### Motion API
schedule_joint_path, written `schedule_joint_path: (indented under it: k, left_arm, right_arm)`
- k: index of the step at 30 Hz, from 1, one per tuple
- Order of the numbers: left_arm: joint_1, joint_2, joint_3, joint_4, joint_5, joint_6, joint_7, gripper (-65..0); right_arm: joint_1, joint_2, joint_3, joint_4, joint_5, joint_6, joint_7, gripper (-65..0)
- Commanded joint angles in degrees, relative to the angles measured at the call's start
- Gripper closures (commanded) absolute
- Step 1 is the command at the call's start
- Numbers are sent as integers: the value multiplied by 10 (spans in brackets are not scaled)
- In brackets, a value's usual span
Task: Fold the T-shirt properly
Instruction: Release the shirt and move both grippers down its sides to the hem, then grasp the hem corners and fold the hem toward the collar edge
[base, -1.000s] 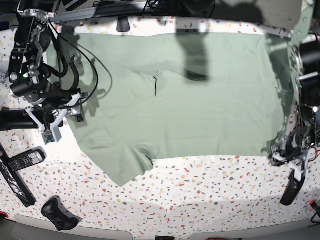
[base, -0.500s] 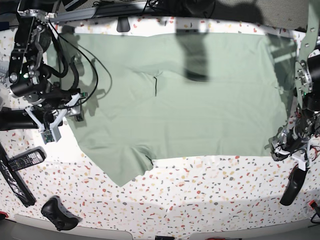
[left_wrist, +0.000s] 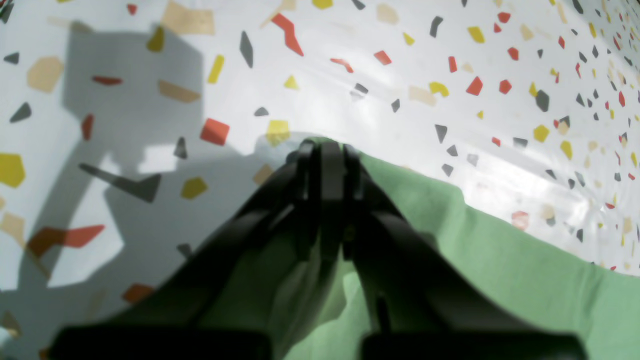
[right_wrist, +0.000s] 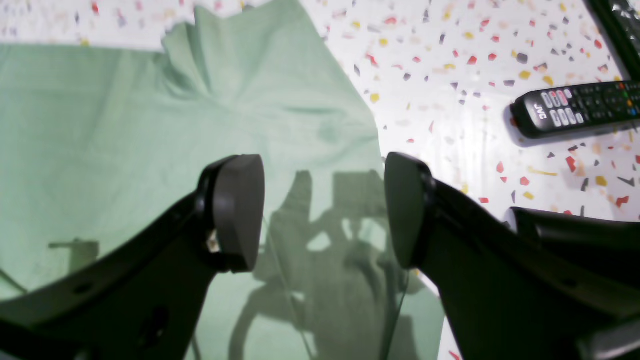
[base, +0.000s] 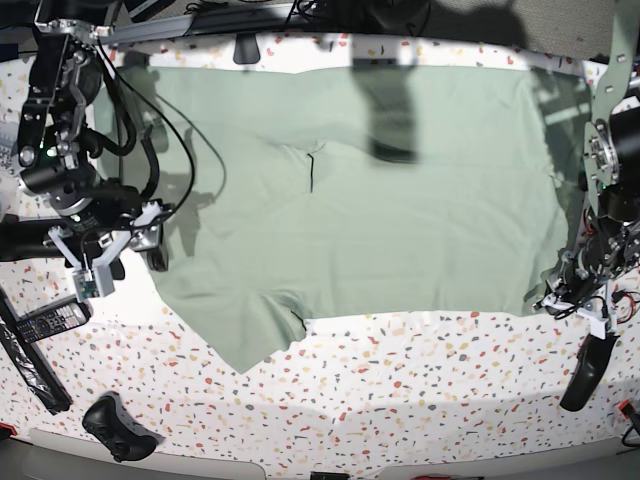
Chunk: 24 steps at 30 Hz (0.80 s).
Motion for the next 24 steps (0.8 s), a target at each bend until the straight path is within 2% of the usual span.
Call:
schedule_joint_path:
  k: [1, 5, 10, 16, 19, 24]
  left_arm:
    - [-13, -3, 0, 2, 5, -4, 14, 0]
    - [-13, -3, 0, 2, 4, -4, 10, 0]
    - [-12, -3, 0, 2, 4, -4, 3, 0]
    - [-12, -3, 0, 2, 4, -4, 4, 0]
    - [-12, -3, 0, 2, 4, -4, 4, 0]
    - [-12, -3, 0, 2, 4, -4, 4, 0]
  right_arm:
    - [18, 3, 3, -2, 6, 0, 20, -366]
    - [74, -7, 2, -73, 6, 0, 29, -366]
    - [193, -18, 2, -236, 0, 1, 42, -366]
    - [346, -23, 2, -479, -74, 54, 96, -366]
    - [405, -22, 2, -598, -111, 57, 134, -366]
    - [451, -23, 2, -730, -112, 67, 165, -365]
